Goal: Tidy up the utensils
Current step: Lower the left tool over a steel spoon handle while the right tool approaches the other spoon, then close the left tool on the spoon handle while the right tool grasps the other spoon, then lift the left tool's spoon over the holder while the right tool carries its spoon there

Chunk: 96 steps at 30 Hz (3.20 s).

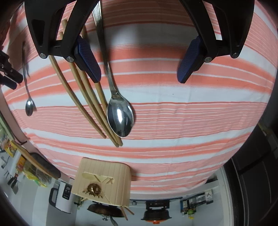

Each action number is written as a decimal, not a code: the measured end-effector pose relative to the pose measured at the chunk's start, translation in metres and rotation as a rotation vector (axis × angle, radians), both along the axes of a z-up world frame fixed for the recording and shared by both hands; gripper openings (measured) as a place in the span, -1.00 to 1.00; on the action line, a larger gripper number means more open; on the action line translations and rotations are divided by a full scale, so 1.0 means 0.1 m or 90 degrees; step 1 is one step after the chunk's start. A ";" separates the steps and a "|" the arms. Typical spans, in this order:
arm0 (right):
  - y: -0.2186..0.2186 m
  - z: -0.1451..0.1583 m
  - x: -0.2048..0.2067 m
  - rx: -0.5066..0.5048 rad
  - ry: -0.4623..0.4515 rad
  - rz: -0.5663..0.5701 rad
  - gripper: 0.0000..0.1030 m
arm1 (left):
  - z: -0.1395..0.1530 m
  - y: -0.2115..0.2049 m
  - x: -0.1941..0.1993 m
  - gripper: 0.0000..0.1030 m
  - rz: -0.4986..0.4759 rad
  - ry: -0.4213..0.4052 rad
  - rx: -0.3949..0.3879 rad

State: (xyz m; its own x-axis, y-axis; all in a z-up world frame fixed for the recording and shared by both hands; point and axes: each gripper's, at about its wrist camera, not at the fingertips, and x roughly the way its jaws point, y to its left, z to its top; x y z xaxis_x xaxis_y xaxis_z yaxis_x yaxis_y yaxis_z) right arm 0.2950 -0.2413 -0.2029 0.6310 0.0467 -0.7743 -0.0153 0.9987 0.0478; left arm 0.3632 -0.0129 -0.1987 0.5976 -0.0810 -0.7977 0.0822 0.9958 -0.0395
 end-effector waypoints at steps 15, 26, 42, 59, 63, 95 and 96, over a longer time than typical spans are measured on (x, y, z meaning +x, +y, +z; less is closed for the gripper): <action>0.02 -0.11 0.05 -0.069 0.004 0.000 -0.58 | -0.06 0.06 -0.03 0.52 0.029 -0.007 0.029; -0.40 -0.09 0.00 -0.086 -0.001 -0.030 -0.35 | -0.05 0.29 -0.10 0.52 0.044 0.010 0.013; -0.26 -0.12 0.44 -0.071 0.032 0.183 0.20 | -0.07 0.15 0.23 0.92 -0.108 0.065 0.035; -0.08 -0.12 0.77 -0.059 0.020 0.263 0.22 | -0.03 -0.09 0.61 0.48 -0.157 0.058 0.034; -0.10 -0.10 0.79 -0.054 0.010 0.261 -0.23 | 0.00 -0.11 0.57 -0.20 -0.170 0.041 0.035; -0.12 1.11 0.08 0.026 -0.181 0.155 -0.30 | 1.26 0.33 -0.19 -0.21 -0.096 -0.181 -0.075; -0.13 1.12 0.08 0.028 -0.185 0.150 -0.30 | 1.27 0.35 -0.18 -0.21 -0.093 -0.183 -0.078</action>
